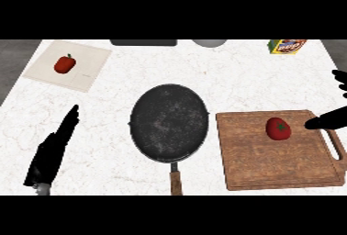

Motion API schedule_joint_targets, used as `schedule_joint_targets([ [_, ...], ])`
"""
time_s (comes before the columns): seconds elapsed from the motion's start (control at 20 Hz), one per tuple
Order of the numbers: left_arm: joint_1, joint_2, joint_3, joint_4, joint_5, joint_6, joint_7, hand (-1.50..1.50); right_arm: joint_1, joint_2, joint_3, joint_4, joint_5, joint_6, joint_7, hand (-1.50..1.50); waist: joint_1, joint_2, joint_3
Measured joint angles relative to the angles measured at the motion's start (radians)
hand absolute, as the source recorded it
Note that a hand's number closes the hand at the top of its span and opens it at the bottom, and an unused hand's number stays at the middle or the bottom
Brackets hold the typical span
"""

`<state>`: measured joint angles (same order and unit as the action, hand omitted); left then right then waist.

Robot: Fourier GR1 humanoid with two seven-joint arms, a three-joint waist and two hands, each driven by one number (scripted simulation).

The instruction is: Pick the tomato from the cutting board and place it in the pan

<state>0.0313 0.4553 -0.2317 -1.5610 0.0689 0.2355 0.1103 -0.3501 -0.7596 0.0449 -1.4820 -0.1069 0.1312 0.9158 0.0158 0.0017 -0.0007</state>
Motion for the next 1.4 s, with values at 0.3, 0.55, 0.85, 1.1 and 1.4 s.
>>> schedule_joint_targets([
  [0.3, 0.028, -0.014, 0.019, -0.006, -0.011, -0.024, -0.021, 0.0, -0.109, 0.054, 0.054, 0.099, 0.017, 0.082, 0.054, -1.5, -0.001, 0.0, 0.0],
  [0.55, 0.011, -0.021, 0.029, -0.009, -0.023, -0.029, 0.0, 0.0, -0.165, 0.081, 0.119, 0.185, 0.022, 0.141, 0.076, -1.5, 0.0, 0.0, 0.0],
  [0.85, 0.026, -0.04, 0.037, 0.009, -0.04, -0.036, -0.021, 0.0, -0.216, 0.097, 0.157, 0.243, 0.004, 0.189, 0.105, -1.5, -0.005, -0.001, 0.0],
  [1.1, 0.024, -0.06, 0.042, 0.003, -0.06, -0.037, -0.009, 0.0, -0.25, 0.127, 0.171, 0.311, 0.011, 0.219, 0.098, -1.5, -0.006, -0.001, 0.0],
  [1.4, 0.032, -0.069, 0.045, -0.025, -0.077, -0.04, 0.011, 0.0, -0.273, 0.15, 0.21, 0.373, 0.031, 0.236, 0.114, -1.5, -0.006, -0.001, 0.0],
])
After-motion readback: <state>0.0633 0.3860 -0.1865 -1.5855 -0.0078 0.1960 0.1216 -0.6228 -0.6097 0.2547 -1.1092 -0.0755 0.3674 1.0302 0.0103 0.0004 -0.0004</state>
